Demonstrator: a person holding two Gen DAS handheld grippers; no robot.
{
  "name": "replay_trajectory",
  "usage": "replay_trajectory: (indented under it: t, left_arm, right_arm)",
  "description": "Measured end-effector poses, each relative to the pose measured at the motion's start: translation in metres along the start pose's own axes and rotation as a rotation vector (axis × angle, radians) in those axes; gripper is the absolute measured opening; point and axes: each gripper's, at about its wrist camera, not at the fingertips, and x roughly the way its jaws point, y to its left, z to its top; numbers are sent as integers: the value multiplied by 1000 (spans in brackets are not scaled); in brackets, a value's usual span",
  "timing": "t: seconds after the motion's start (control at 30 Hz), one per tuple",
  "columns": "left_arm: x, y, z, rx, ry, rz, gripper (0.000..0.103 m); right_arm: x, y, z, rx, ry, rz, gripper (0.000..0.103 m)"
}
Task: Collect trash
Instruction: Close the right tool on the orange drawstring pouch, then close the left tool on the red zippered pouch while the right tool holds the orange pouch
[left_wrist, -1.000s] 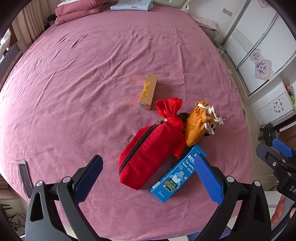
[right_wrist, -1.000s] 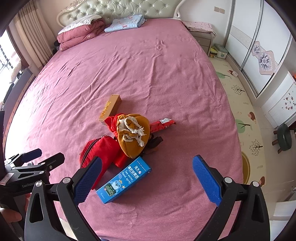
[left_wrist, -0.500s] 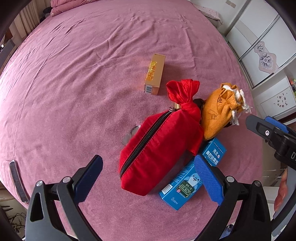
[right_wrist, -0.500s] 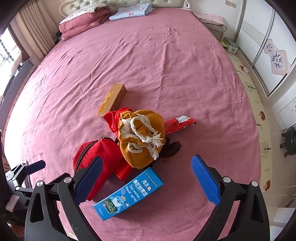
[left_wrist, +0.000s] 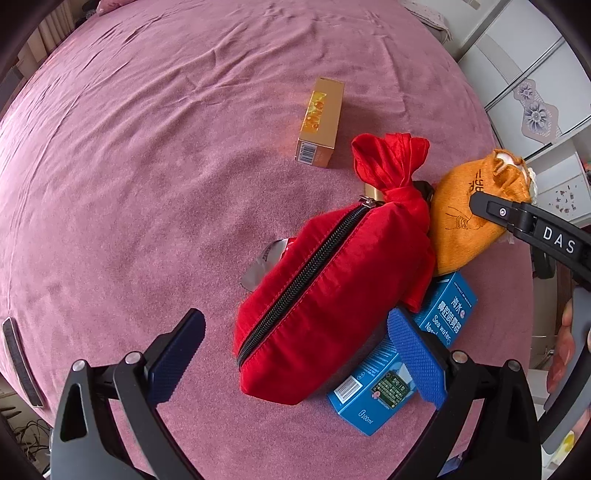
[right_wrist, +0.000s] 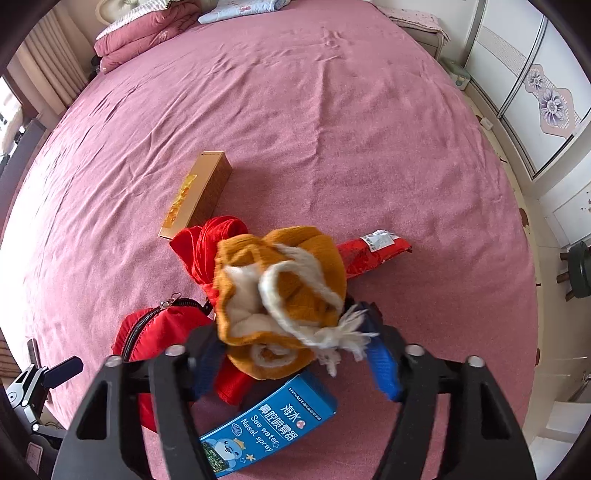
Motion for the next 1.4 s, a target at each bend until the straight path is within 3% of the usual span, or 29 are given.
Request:
replay_trajectory:
  t: [0.13,0.5,0.57,0.7,0.77,0.87,0.97,1.2,1.4]
  left_arm:
    - [12,3,6,7,13,-5,99]
    - [55,5,17,33,112,-30,97]
    - [57,6,19,21,116,-62,77]
    - [53,1,20,21,129,-85,54]
    - [46,1,17,14,127,-83,36]
    - [34,7,14,-34,107,-150,16]
    - [19,7,11,-47,79,-180,11]
    - [-31,-8,5,-34,-2,-220,10]
    - [-73,-41,11,19,-66,-250,10]
  right_arm:
    - [-7,-4,-1,5,-31,19,37]
    - [-31,-11,-7,-4,-62,71,36]
    - [-32,-10,-7,-13,-62,69,36]
    - [-32,-12,-10,-13,-55,71,36]
    - [-34,-12,-12,-13,-58,73,36]
    - [-40,-12,-14,-22,-67,77,36]
    - [-46,-12,-16,-30,-77,86,36]
    - [-70,-26,-25,-3,-108,115,36]
    - [-102,-51,-34,37,-142,150,36]
